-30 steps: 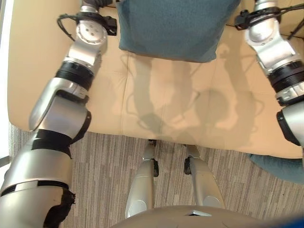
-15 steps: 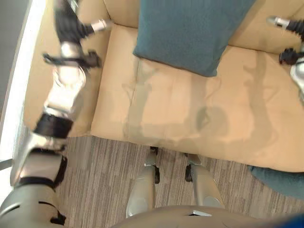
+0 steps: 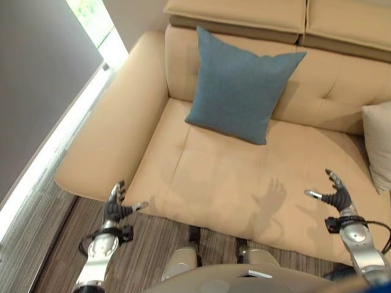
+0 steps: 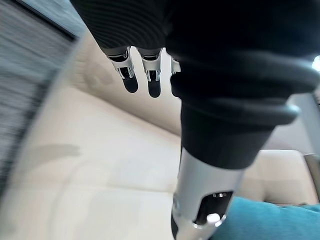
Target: Pick up all the scattered cushions and arrange them neatly on the sofa.
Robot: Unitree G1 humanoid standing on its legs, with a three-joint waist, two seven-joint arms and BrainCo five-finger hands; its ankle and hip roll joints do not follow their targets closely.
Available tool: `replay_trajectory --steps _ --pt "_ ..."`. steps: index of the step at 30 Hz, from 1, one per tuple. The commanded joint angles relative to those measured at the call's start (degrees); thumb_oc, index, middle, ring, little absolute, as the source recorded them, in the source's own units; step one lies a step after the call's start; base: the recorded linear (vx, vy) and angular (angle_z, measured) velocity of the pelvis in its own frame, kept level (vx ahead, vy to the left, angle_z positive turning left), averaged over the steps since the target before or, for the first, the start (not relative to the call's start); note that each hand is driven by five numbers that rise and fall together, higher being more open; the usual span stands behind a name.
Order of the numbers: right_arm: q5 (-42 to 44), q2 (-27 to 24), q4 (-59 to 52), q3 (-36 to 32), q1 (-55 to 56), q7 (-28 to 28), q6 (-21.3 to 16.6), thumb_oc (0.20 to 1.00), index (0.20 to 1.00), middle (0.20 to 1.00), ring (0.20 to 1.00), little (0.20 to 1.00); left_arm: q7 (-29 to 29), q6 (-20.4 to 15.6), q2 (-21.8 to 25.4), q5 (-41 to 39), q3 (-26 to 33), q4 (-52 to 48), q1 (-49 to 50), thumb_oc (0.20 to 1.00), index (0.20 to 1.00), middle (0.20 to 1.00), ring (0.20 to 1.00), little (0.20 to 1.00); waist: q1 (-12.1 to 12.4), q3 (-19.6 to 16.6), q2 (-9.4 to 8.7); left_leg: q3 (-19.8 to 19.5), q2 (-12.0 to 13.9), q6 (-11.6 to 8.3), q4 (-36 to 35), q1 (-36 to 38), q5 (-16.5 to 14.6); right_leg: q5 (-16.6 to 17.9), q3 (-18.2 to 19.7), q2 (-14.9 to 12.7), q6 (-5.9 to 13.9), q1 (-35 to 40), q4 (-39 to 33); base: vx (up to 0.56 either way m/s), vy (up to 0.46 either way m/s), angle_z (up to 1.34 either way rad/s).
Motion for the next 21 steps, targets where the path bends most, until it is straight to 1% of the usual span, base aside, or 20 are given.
replay_trajectory --steps 1,3,4,8,9,11,12,13,14,15,16,17,18,19,20,21 --pt "-3.9 -1.4 0.6 3.2 -4.7 0.6 -2.6 1.0 1.0 1.0 1.0 1.0 -1.8 -1.0 1.3 5.9 -0.7 3.1 -6.5 1.0 1.0 1.0 1.0 1.0 0.8 0.4 -1.97 2.4 0.4 -1.3 0.6 3.5 -3.5 -2.3 -2.1 -0.9 4.06 2.2 0.8 -0.01 -0.037 0.05" --pt "-6.5 -0.5 5.7 6.5 -4.9 0.6 -2.5 1.0 1.0 1.0 1.0 1.0 -2.1 -0.5 -0.1 7.6 -2.5 9.6 -7.3 1.0 1.0 1.0 1.0 1.0 1.0 0.3 -2.0 2.1 0.6 -1.25 0.6 5.1 -3.8 -3.1 -2.0 -0.5 3.73 3.8 1.2 -0.02 -0.057 0.01" --pt "-8.8 0.2 10.5 9.4 -5.6 0.2 -1.8 1.0 1.0 1.0 1.0 1.0 -1.8 -0.1 -1.3 9.8 -4.1 16.1 -8.4 1.0 1.0 1.0 1.0 1.0 1.1 0.1 -1.94 2.0 0.8 -1.19 0.6 6.2 -3.9 -3.7 -2.0 -0.2 3.46 4.9 1.6 -0.02 -0.069 0.01" --pt "-10.7 2.7 17.6 12.7 -6.1 -0.4 -1.2 1.0 1.0 1.0 1.0 1.0 -0.3 0.9 -3.4 13.1 -5.3 27.6 -10.8 1.0 1.0 1.0 1.0 1.0 1.0 0.5 -2.12 1.8 1.4 -1.72 0.6 7.6 -3.6 -4.8 -1.6 0.8 2.78 6.9 1.7 -0.03 -0.084 0.0" --pt "-10.2 3.8 20.8 13.0 -6.3 -0.4 -0.7 1.0 1.0 1.0 1.0 1.0 0.0 1.1 -3.7 13.7 -5.5 29.5 -11.8 1.0 1.0 1.0 1.0 1.0 1.0 0.6 -2.14 1.3 1.6 -1.98 1.0 7.2 -3.4 -4.9 -1.8 1.1 2.47 6.9 1.3 -0.07 -0.074 -0.03" --pt "-10.2 3.9 20.9 13.0 -6.4 -0.4 -0.8 1.0 1.0 1.0 1.0 1.0 0.0 1.1 -3.7 13.7 -5.5 29.5 -11.9 1.0 1.0 1.0 1.0 1.0 0.9 0.6 -2.15 1.3 1.6 -1.99 1.0 7.2 -3.4 -4.9 -1.8 1.1 2.47 7.0 1.2 -0.03 -0.032 0.14" --pt "-10.0 4.4 22.9 13.4 -6.5 -0.6 -0.5 1.0 1.0 1.0 1.0 1.0 0.0 1.3 -4.1 14.2 -5.7 31.0 -12.4 1.0 1.0 1.0 1.0 1.0 0.9 0.6 -2.19 1.1 1.6 -2.02 1.3 7.0 -3.4 -4.8 -2.0 1.2 2.39 7.1 0.9 -0.06 -0.045 0.2" --pt "-9.9 4.8 25.7 13.8 -6.7 -0.5 0.0 1.0 1.0 1.0 1.0 1.0 0.3 1.4 -4.5 14.6 -6.5 30.3 -12.5 1.0 1.0 1.0 1.0 1.0 1.1 0.9 -2.17 0.9 1.7 -2.05 2.7 6.4 -3.4 -4.7 -2.1 1.2 2.31 7.1 0.5 -0.15 -0.042 0.15" --pt "-10.0 5.2 28.9 14.2 -7.4 -1.0 0.7 1.0 1.0 1.0 1.0 1.0 0.5 1.7 -5.2 15.1 -7.0 31.4 -12.8 1.0 1.0 1.0 1.0 1.0 1.2 1.6 -2.38 -0.1 1.2 -1.91 6.2 4.8 -4.9 -4.1 -1.4 0.9 2.15 6.5 0.5 -0.17 -0.014 0.21" --pt "-9.9 5.5 30.1 14.2 -7.7 -1.0 0.8 1.0 1.0 1.0 1.0 1.0 0.4 1.7 -5.6 15.1 -7.1 32.1 -12.9 1.0 1.0 1.0 1.0 1.0 1.2 1.8 -2.49 -0.8 0.7 -1.83 8.1 4.1 -6.0 -3.9 -1.3 0.7 2.06 6.3 0.5 -0.19 0.012 0.22" --pt "-9.4 5.7 31.3 14.1 -8.3 -1.0 1.2 1.0 1.0 1.0 1.0 1.0 0.3 1.9 -5.9 15.4 -7.3 32.8 -13.5 1.0 1.0 1.0 1.0 1.0 1.3 2.3 -3.03 -1.8 -0.3 -1.79 10.8 3.6 -8.0 -3.5 -0.9 0.1 1.96 5.9 0.7 -0.14 0.03 0.13" --pt "-9.3 5.8 32.3 14.0 -8.6 -1.0 1.4 1.0 1.0 1.0 1.0 1.0 0.2 2.0 -6.3 15.5 -7.3 33.7 -13.8 1.0 1.0 1.0 1.0 1.0 1.4 2.5 -3.15 -2.7 -1.0 -1.6 12.4 3.4 -9.4 -3.3 -0.7 -0.1 1.92 5.7 0.8 -0.2 0.076 0.0" --pt "-8.8 6.1 34.6 14.1 -9.4 -1.0 2.1 1.0 1.0 1.0 1.0 1.0 0.0 2.2 -6.9 15.9 -7.7 34.8 -14.5 1.0 1.0 1.0 1.0 1.0 1.2 2.7 -3.32 -5.1 -2.1 -1.32 15.0 4.0 -11.6 -2.8 -0.1 -0.3 1.82 4.8 1.2 -0.16 0.107 -0.09" --pt "-8.7 6.3 35.5 14.0 -9.7 -1.0 2.4 1.0 1.0 1.0 1.0 1.0 0.0 2.3 -7.3 16.1 -7.8 35.1 -14.8 1.0 1.0 1.0 1.0 1.0 1.1 2.6 -3.08 -6.4 -2.4 -1.3 15.7 4.6 -11.9 -2.5 0.3 -0.2 1.81 4.4 1.5 -0.14 0.126 -0.22" --pt "-8.5 6.4 36.1 13.8 -10.0 -0.9 2.7 1.0 1.0 1.0 1.0 1.0 0.1 2.5 -7.5 16.3 -8.0 35.6 -15.0 1.0 1.0 1.0 1.0 1.0 0.9 2.4 -2.89 -7.2 -2.4 -1.1 14.9 5.4 -12.9 -2.4 0.6 -0.1 1.8 3.8 1.7 -0.07 0.138 -0.27" --pt "-8.4 6.3 36.8 13.6 -10.5 -1.4 3.1 1.0 1.0 1.0 1.0 1.0 0.3 2.7 -7.6 16.9 -8.7 35.4 -15.4 1.0 1.0 1.0 1.0 1.0 0.5 2.1 -2.38 -8.0 -2.5 -1.01 14.0 6.3 -12.9 -2.1 0.9 0.0 1.83 3.0 2.2 -0.07 0.152 -0.21"
